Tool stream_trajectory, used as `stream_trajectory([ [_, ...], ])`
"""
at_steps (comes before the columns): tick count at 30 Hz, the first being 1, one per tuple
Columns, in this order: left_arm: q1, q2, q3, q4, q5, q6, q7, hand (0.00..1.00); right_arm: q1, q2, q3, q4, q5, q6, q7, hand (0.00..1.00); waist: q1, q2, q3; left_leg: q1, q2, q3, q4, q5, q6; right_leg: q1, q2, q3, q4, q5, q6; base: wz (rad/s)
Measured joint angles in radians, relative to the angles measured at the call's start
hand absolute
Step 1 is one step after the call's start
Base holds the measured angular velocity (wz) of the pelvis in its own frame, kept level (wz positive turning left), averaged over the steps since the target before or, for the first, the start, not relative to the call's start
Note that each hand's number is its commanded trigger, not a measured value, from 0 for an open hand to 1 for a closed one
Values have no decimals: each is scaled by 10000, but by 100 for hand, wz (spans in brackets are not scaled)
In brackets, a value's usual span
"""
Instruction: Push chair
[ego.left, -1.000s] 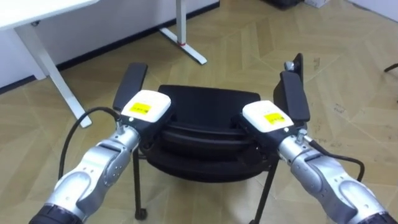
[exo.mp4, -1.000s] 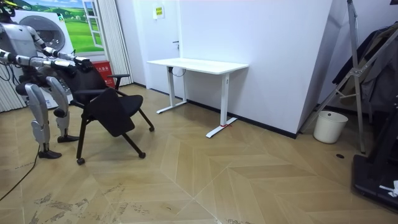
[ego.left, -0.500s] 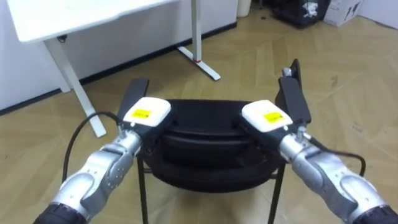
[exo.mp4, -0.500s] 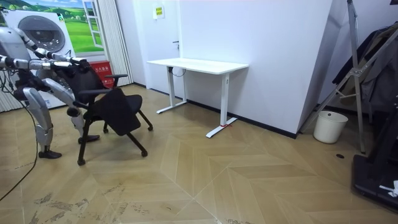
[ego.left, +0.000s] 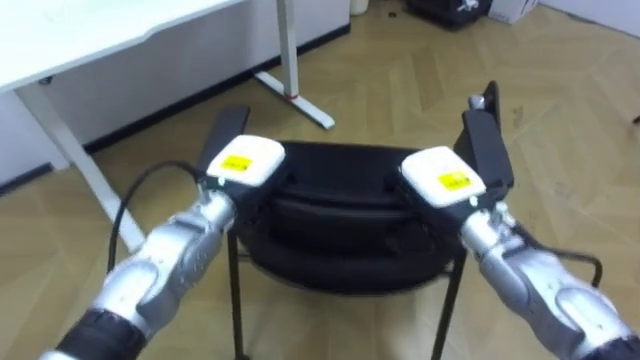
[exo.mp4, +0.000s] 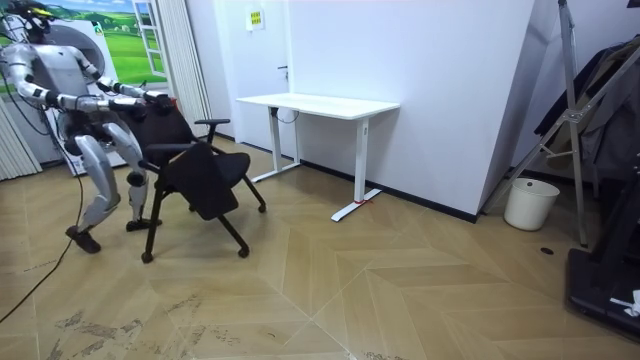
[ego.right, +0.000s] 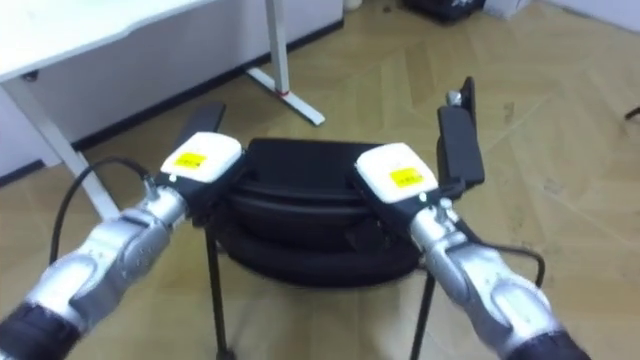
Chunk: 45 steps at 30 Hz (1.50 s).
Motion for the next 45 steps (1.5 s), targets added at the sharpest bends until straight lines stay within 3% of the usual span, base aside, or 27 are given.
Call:
stream_trajectory([
  [4,-269,-18,-151,360,-32,-101,96,100,9,50,17,136,-5,6,-181,100,-103,132,79,303,18,-256,84,-349,32,-1329,325,-33,902,-976,82,10],
  [7,-375,-5,-195,449,-61,-115,144,100,-4,35,44,142,-17,55,-307,100,-159,178,100,484,36,-364,171,-645,-16,-2187,627,-238,-299,-1671,29,6],
  [8,-402,1,-260,580,-81,-155,265,100,1,40,89,151,-19,101,-325,100,-197,223,130,637,68,-450,167,-756,-62,-2244,846,-280,-1371,-1850,-22,11],
  [10,-409,38,-296,603,-103,-179,350,100,29,49,90,113,-32,110,-353,100,-274,250,129,758,101,-617,171,-915,-156,-2313,1229,-277,-3256,-1872,-36,21],
  [11,-441,116,-366,600,-190,-203,436,100,24,48,89,101,-33,110,-405,100,-391,249,128,788,122,-782,171,-991,-234,-2316,1395,-316,-4550,-1762,-137,31],
  [12,-488,138,-380,588,-204,-220,452,100,22,27,88,91,-33,110,-498,100,-437,246,128,844,135,-923,165,-1068,-349,-2278,1596,-216,-5730,-1508,-210,33],
  [14,-531,110,-365,575,-203,-206,446,100,16,-4,87,20,-35,109,-532,100,-483,228,124,1035,153,-1099,168,-1224,-547,-2084,1790,8,-6878,-987,-270,29],
  [15,-578,58,-350,595,-204,-181,429,100,12,-26,81,-48,-47,114,-531,100,-513,269,107,1110,198,-1270,227,-1370,-631,-1946,1885,9,-7077,-548,-489,29],
  [16,-620,33,-338,616,-204,-160,418,100,-10,-24,70,-56,-55,131,-531,100,-521,273,99,1141,230,-1322,227,-1427,-691,-1878,1928,1,-7045,-473,-580,23],
  [18,-874,57,-254,654,-203,-82,386,100,-423,58,79,133,-80,169,-486,100,-441,300,94,1207,499,-1399,231,-1603,-984,-1848,2085,-273,-6894,-449,-1004,13],
  [19,-1027,32,-168,830,-203,-77,382,100,-700,152,87,252,-80,176,-428,100,-441,303,89,1259,627,-1443,217,-1689,-1120,-1850,2104,-500,-6742,-542,-1214,7],
  [22,-1335,-4,-144,1204,-341,6,386,100,-1343,334,190,671,-86,195,-199,100,-430,372,98,1655,947,-1516,-10,-1852,-1447,-1707,2244,-841,-6285,-1200,-1488,10],
  [23,-1335,-1,-149,1237,-369,27,395,100,-1412,350,211,700,-86,208,-157,100,-430,399,111,1729,1045,-1525,4,-1894,-1525,-1660,2295,-896,-6183,-1374,-1497,18],
  [24,-1354,19,-125,1259,-391,39,396,100,-1446,363,217,676,-87,264,-133,100,-409,380,105,1748,1118,-1513,241,-1913,-1583,-1624,2305,-998,-5889,-1746,-1590,17],
  [25,-1363,17,-105,1259,-390,39,404,100,-1464,371,223,649,-116,302,-118,100,-378,332,109,1698,1190,-1482,506,-1877,-1641,-1618,2304,-996,-5700,-1943,-1622,17],
  [27,-1382,3,-30,1345,-421,54,407,100,-1689,501,416,712,-140,450,72,100,-225,252,125,1394,1428,-1511,1991,-1532,-2003,-1416,2313,-1057,-5141,-2539,-1793,0],
  [28,-1382,-18,-36,1367,-433,67,407,100,-1708,512,448,715,-160,475,79,100,-217,254,127,1269,1496,-1546,2385,-1383,-2000,-1340,2326,-1103,-5069,-2660,-1822,9],
  [30,-1368,-7,-28,1403,-435,90,456,100,-1764,503,485,720,-163,505,80,100,-172,160,169,726,1757,-1549,3725,-505,-2025,-1066,2330,-1322,-4899,-3015,-2078,27],
  [33,-1367,-4,34,1384,-448,124,611,100,-2003,497,506,785,-170,501,82,100,-116,9,190,-11,1935,-1524,4722,830,-2065,-946,2285,-1498,-4884,-3296,-2250,20],
  [35,-1387,-36,71,1411,-458,205,718,100,-2217,497,594,934,-160,482,82,100,-50,-112,237,-249,2049,-1540,4987,1338,-2096,-822,2275,-1604,-4953,-3408,-2357,20],
  [37,-1446,-64,50,1400,-436,310,792,100,-2322,493,593,939,-151,531,121,100,-30,-159,246,-644,2103,-1530,4939,1291,-2111,-714,2239,-1743,-5036,-3514,-2425,22],
  [40,-1396,-105,41,1406,-475,450,997,100,-2386,488,611,935,-158,552,192,100,117,-239,266,-1159,2002,-1499,3961,1254,-2062,-432,2224,-1899,-5433,-3539,-2467,10],
  [45,-1157,-202,45,1196,-446,703,1261,100,-2441,465,810,931,-269,657,205,100,195,-226,210,-1855,1581,-1018,1117,1312,-2098,203,2263,-2310,-6209,-3513,-2512,16],
])
